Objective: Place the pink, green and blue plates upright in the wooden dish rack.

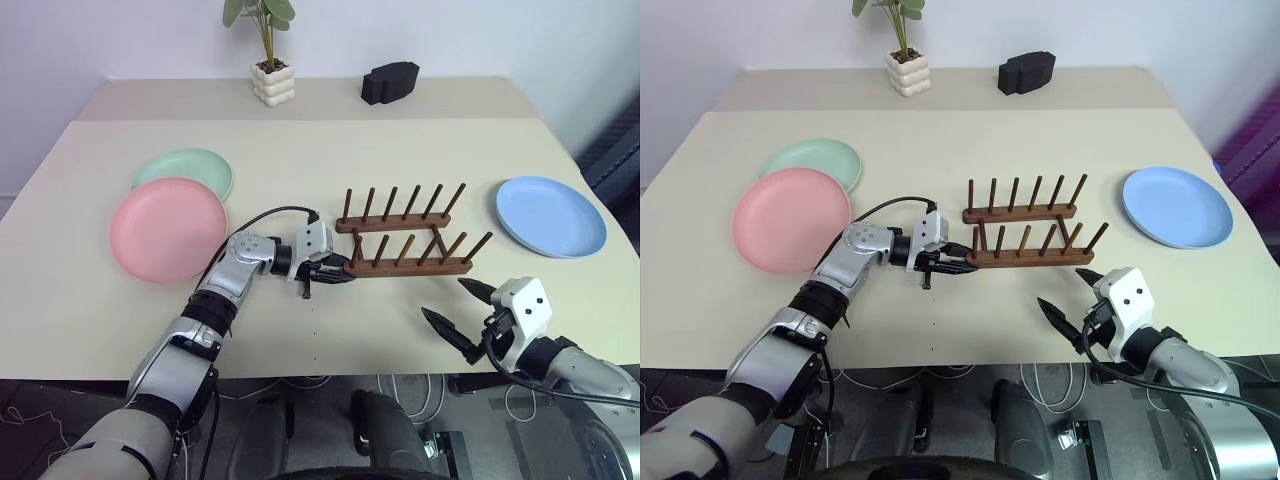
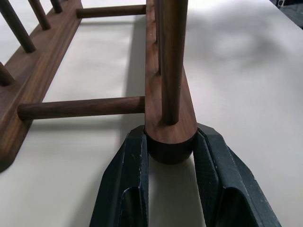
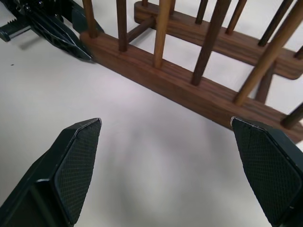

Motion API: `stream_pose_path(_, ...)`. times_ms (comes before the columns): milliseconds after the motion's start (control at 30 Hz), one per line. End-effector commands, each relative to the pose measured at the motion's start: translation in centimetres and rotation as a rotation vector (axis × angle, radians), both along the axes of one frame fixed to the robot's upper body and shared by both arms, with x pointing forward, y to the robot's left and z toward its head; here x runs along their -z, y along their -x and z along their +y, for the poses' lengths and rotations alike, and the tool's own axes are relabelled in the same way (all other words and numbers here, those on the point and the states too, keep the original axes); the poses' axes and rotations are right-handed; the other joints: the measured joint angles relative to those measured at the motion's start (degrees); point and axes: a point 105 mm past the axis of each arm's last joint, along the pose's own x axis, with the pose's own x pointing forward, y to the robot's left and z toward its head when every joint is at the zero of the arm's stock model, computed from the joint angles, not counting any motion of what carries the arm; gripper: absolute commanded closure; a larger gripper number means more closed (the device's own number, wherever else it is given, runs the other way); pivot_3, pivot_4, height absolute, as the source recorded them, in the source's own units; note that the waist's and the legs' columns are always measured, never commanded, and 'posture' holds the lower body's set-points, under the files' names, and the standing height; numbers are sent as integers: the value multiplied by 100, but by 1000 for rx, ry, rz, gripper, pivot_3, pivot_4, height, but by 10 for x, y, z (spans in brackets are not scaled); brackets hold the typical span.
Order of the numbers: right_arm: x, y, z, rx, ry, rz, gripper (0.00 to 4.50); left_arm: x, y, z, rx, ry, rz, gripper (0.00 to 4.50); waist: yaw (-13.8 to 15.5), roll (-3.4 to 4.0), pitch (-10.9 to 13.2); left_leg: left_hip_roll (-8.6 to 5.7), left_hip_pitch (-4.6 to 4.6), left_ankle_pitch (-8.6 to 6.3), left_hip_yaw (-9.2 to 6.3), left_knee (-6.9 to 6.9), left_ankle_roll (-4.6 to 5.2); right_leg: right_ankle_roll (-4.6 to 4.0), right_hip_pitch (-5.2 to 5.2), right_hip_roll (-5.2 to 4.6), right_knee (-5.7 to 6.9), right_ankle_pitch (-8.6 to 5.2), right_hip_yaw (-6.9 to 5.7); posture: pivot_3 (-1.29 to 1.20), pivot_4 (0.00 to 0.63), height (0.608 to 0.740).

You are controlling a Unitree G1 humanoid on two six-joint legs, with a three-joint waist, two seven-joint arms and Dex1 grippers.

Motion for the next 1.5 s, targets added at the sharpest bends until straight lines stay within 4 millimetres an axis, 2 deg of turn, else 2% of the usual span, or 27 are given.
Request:
stream_pose_path(33,-3,-1,-5,-1,10,-33,0,-15,-7,4,-1,18,-56,3806,-4,0,0,0,0,0,0,0,0,0,0,0,0,0,0,0,150,740)
stream_pose_path(400,9,0,-7,-25,10,-30,0,-20,-5,24,7,0,-56,3806,0,0,0,0,1,0,0,0,0,-1,0,0,1,1,0,0,150,740)
stream_pose_path(700,13,-3,-7,-37,8,-33,0,-15,-3,35,-1,-23,-35,3806,1,0,0,0,0,0,0,0,0,-3,0,0,1,2,0,0,150,740)
stream_pose_path(933,12,-5,-6,-45,9,-39,0,-16,-7,37,-31,-33,-46,245,0,0,0,0,0,0,0,0,0,-3,0,0,1,2,0,0,150,740)
stream_pose_path(967,12,-5,-6,-45,9,-39,0,-16,-7,38,-33,-33,-45,56,0,0,0,0,0,0,0,0,0,-3,0,0,1,2,0,0,150,740)
stream_pose_path(1167,14,-3,-6,-43,4,-22,0,-26,-3,43,-53,-13,-37,56,-1,0,0,1,1,0,0,0,0,-5,0,0,2,3,0,0,150,740)
stream_pose_path(1267,17,-3,-7,-41,3,11,807,-28,2,45,-58,-9,-14,828,-1,0,0,1,0,0,0,0,0,-5,0,0,2,4,1,0,150,740)
stream_pose_path(1433,20,-7,-9,-30,36,22,3301,-29,8,48,-77,-12,-7,3248,-1,1,0,2,1,0,0,0,1,-14,0,0,3,9,0,0,150,740)
stream_pose_path(1500,19,-9,-8,-34,39,17,4421,-29,10,49,-82,-11,-8,4389,-2,1,0,2,2,0,0,0,0,-12,0,0,3,8,0,0,150,740)
